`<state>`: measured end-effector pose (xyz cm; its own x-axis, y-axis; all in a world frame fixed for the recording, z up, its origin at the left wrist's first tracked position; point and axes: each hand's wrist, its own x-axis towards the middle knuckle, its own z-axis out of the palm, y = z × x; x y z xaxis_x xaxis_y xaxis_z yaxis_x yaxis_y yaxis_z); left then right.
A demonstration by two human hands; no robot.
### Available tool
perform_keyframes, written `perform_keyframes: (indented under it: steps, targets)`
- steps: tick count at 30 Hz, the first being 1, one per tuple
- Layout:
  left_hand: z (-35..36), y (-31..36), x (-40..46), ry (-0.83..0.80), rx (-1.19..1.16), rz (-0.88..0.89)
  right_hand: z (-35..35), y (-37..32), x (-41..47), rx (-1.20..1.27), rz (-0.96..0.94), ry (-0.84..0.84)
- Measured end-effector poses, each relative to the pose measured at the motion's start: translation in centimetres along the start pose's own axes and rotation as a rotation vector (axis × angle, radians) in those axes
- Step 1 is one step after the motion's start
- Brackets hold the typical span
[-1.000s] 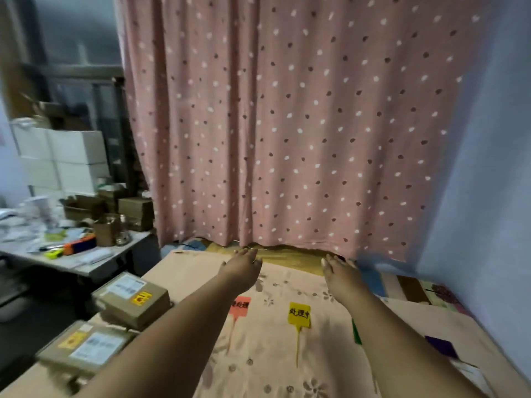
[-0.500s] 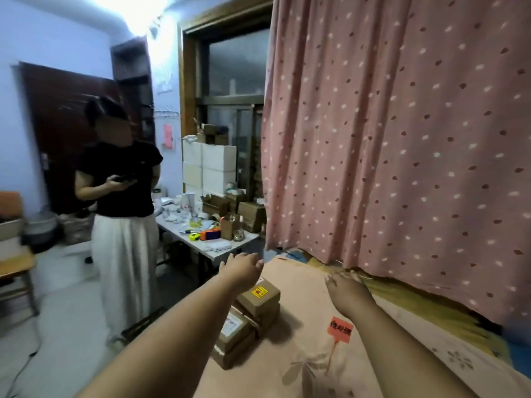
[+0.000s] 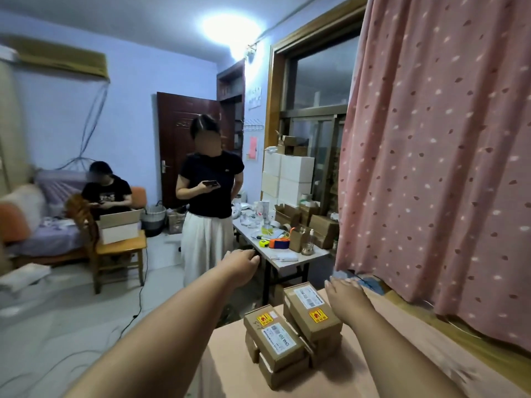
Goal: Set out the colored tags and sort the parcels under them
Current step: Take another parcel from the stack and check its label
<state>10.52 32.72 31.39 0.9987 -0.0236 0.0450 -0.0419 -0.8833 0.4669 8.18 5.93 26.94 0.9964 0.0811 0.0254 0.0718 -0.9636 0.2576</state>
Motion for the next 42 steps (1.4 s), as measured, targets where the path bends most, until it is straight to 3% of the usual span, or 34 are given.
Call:
perform_keyframes:
  steps: [4, 9, 16, 23, 28, 33, 42]
  targets:
    - [0.9, -1.5, 1.1, 0.019, -0.044, -0.046, 0.7, -0.3, 2.4, -0.03, -0.066, 0.02]
    - [2.6, -3.1, 1.7, 0.001, -0.104, -0.106, 2.3, -0.8, 3.7, 0.114, -0.079, 0.016]
    - [4.9, -4.4, 5.6, -0.059, -0.107, -0.113, 5.6, -2.4, 5.7, 0.514, 0.035, 0.003]
    - [8.7, -6.1, 11.6, -0.199, -0.073, -0.032, 9.1, -5.2, 7.6, 0.546, 0.205, -0.034]
    - [11.9, -8.7, 17.1, -0.325, -0.104, -0.012, 10.8, -8.6, 9.5, 0.619, 0.308, -0.227]
    - [15.3, -11.4, 20.7, -0.437, -0.152, -0.015, 14.4, -11.8, 10.9, 0.622, 0.473, -0.442]
    - [22.1, -14.6, 23.2, -0.642, -0.268, -0.13, 20.2, -16.6, 12.9, 0.846, 1.01, -0.474]
